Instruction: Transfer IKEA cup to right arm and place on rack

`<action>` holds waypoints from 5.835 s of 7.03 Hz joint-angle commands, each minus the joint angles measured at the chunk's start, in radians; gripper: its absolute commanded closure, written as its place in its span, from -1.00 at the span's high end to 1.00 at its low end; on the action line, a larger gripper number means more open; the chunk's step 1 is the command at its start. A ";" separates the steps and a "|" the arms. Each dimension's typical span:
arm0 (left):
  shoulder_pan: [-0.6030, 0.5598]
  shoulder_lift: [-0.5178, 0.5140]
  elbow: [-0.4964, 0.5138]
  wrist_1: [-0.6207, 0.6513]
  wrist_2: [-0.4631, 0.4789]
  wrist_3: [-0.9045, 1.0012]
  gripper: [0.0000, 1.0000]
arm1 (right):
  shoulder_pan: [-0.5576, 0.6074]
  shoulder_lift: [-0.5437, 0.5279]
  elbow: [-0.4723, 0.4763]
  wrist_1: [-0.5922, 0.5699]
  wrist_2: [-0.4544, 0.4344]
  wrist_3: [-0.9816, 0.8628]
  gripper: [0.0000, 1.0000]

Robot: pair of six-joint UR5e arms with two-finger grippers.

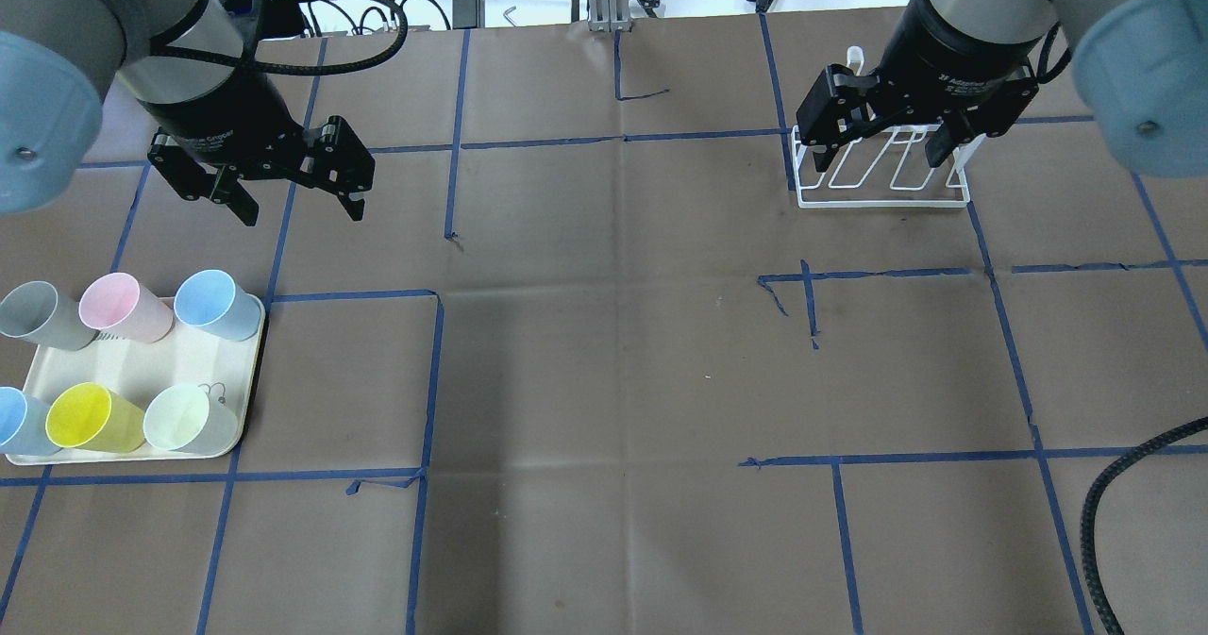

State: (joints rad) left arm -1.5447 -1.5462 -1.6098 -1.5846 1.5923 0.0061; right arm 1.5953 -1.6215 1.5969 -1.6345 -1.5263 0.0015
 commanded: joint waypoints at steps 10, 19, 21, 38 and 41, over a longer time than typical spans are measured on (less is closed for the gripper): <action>0.000 0.000 -0.007 0.000 -0.002 0.000 1.00 | 0.000 0.003 0.006 0.001 0.000 0.000 0.99; 0.343 0.032 -0.070 0.001 0.003 0.447 1.00 | 0.000 -0.004 -0.002 -0.002 0.003 0.002 0.99; 0.399 0.031 -0.140 0.102 0.003 0.518 1.00 | -0.002 -0.009 0.006 -0.001 0.003 0.000 0.99; 0.402 -0.253 -0.432 0.762 0.006 0.451 0.00 | 0.015 0.088 0.190 -0.694 0.395 0.423 0.99; 0.403 -0.245 -0.430 0.752 0.009 0.454 -1.00 | 0.015 0.075 0.270 -0.925 0.425 0.486 0.99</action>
State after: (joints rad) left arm -1.1418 -1.7956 -2.0408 -0.8270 1.6007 0.4579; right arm 1.6106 -1.5450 1.8250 -2.4061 -1.1083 0.4638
